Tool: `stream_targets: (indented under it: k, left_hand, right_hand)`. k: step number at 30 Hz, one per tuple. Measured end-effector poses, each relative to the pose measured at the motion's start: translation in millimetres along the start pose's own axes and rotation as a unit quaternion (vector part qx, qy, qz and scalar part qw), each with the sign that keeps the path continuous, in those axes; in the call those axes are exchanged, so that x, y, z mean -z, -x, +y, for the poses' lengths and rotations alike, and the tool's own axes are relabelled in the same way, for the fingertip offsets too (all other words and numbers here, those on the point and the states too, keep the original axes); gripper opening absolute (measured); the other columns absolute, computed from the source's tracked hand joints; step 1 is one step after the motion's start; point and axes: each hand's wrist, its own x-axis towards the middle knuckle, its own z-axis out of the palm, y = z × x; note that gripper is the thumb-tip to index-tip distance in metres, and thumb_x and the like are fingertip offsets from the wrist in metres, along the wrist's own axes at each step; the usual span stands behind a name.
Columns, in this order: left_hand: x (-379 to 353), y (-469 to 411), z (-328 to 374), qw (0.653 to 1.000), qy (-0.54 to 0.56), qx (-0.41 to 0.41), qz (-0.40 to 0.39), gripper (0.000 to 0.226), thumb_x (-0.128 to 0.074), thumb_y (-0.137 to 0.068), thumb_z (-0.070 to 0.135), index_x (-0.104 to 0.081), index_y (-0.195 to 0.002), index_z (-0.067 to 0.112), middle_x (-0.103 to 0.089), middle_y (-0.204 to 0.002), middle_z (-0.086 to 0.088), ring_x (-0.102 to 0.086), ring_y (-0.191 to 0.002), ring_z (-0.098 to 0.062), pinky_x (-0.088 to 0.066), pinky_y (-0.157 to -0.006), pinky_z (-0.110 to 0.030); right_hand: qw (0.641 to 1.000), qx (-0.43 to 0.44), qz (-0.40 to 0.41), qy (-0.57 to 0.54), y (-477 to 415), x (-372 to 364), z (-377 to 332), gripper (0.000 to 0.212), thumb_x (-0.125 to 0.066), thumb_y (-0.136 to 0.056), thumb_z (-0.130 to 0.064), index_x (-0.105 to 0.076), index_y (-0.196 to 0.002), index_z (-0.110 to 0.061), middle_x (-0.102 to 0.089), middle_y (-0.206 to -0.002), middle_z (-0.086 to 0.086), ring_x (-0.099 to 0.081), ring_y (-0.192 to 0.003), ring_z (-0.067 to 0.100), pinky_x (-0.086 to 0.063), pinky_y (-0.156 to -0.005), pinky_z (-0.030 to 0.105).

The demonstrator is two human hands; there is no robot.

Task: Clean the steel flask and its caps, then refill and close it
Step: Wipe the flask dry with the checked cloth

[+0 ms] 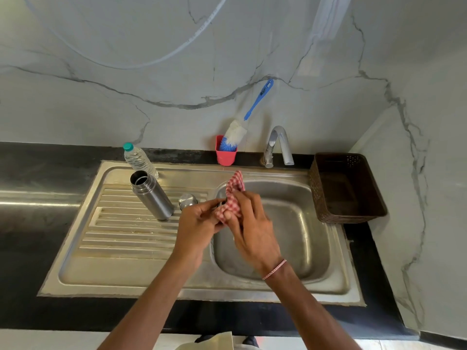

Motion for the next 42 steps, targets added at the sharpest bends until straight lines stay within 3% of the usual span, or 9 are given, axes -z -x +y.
stream_targets:
  k: [2, 5, 10, 13, 16, 21, 23, 33, 42]
  left_hand:
    - [3.9, 3.0, 1.8, 0.999, 0.003, 0.012, -0.037, 0.029, -0.064, -0.096, -0.005, -0.074, -0.12, 0.009, -0.08, -0.108, -0.008, -0.075, -0.109, -0.026, -0.062, -0.091, -0.038]
    - [10.0, 2.8, 4.2, 0.994, -0.082, -0.053, -0.056, 0.037, -0.068, -0.094, 0.0, -0.071, -0.128, 0.013, -0.078, -0.116, -0.001, -0.073, -0.112, -0.018, -0.059, -0.098, -0.042]
    - [16.6, -1.2, 5.2, 0.992, -0.07, -0.064, -0.078, 0.042, -0.066, -0.094, -0.008, -0.073, -0.124, 0.02, -0.077, -0.12, 0.001, -0.07, -0.119, -0.017, -0.06, -0.096, -0.038]
    - [12.9, 2.2, 6.2, 0.996, 0.018, -0.03, -0.084, 0.037, -0.063, -0.094, -0.008, -0.073, -0.122, 0.014, -0.078, -0.118, -0.003, -0.071, -0.117, -0.02, -0.061, -0.089, -0.03]
    - [8.7, -0.6, 4.9, 0.988, 0.134, 0.004, -0.071, 0.035, -0.063, -0.091, 0.003, -0.069, -0.125, 0.004, -0.076, -0.12, -0.012, -0.07, -0.119, -0.025, -0.061, -0.091, -0.032]
    - [7.2, -4.1, 4.7, 0.988, 0.14, 0.01, -0.063, 0.039, -0.064, -0.092, 0.01, -0.067, -0.13, 0.002, -0.075, -0.123, -0.013, -0.07, -0.119, -0.028, -0.059, -0.098, -0.04]
    - [5.2, -1.8, 4.4, 0.991, 0.117, 0.004, -0.071, 0.034, -0.064, -0.091, 0.011, -0.07, -0.124, 0.007, -0.077, -0.118, -0.011, -0.072, -0.115, -0.026, -0.06, -0.096, -0.038]
    - [10.2, -0.7, 0.6, 0.993, 0.106, 0.026, -0.039, 0.032, -0.059, -0.098, -0.001, -0.067, -0.128, 0.001, -0.077, -0.116, -0.015, -0.072, -0.114, -0.029, -0.062, -0.09, -0.035]
    - [19.7, 1.7, -4.0, 0.985, 0.142, 0.075, -0.065, 0.031, -0.056, -0.098, -0.002, -0.067, -0.127, -0.003, -0.076, -0.118, -0.018, -0.074, -0.11, -0.029, -0.063, -0.09, -0.038]
  right_hand:
    - [0.999, 0.023, 0.015, 0.022, 2.8, -1.2, 4.1, 0.05, -0.034, -0.105, -0.055, -0.049, -0.134, -0.018, -0.055, -0.125, 0.003, -0.062, -0.088, 0.013, -0.051, -0.069, 0.021]
    - [0.982, -0.079, 0.054, -0.163, -6.9, 8.4, -11.5, 0.036, -0.034, -0.107, -0.049, -0.056, -0.11, -0.022, -0.066, -0.093, -0.002, -0.063, -0.074, 0.008, -0.046, -0.064, 0.014]
    - [0.825, -0.379, -0.05, -0.416, -28.5, 19.4, -12.1, 0.042, -0.044, -0.103, -0.057, -0.069, -0.105, -0.024, -0.075, -0.1, 0.007, -0.072, -0.097, 0.02, -0.058, -0.087, 0.039]
    - [0.762, -0.438, -0.042, -0.474, -26.7, 18.6, -7.7, 0.052, -0.05, -0.098, -0.063, -0.073, -0.113, -0.019, -0.077, -0.102, 0.012, -0.074, -0.099, 0.029, -0.057, -0.097, 0.051]
    - [0.783, -0.378, 0.016, -0.494, -17.5, 13.5, -11.1, 0.05, -0.044, -0.103, -0.058, -0.07, -0.121, -0.018, -0.077, -0.109, 0.009, -0.073, -0.105, 0.026, -0.056, -0.098, 0.051]
    - [0.946, -0.147, 0.101, -0.271, 1.3, 12.5, -12.9, 0.033, -0.038, -0.105, -0.05, -0.057, -0.11, -0.024, -0.064, -0.1, -0.004, -0.062, -0.088, 0.008, -0.049, -0.077, 0.021]
    - [0.977, -0.091, 0.081, -0.176, 2.9, 11.3, -12.1, 0.035, -0.039, -0.104, -0.048, -0.054, -0.122, -0.023, -0.056, -0.108, -0.004, -0.058, -0.093, 0.003, -0.042, -0.077, 0.008]
    - [0.963, -0.112, -0.04, -0.241, -13.5, 22.8, 0.5, 0.038, -0.049, -0.1, -0.054, -0.052, -0.122, -0.023, -0.065, -0.106, 0.0, -0.067, -0.091, 0.014, -0.059, -0.076, 0.034]
    - [0.94, -0.117, -0.031, -0.318, 0.8, 24.5, 6.8, 0.029, -0.059, -0.101, -0.038, -0.057, -0.117, -0.014, -0.067, -0.101, 0.003, -0.067, -0.087, 0.021, -0.059, -0.075, 0.042]
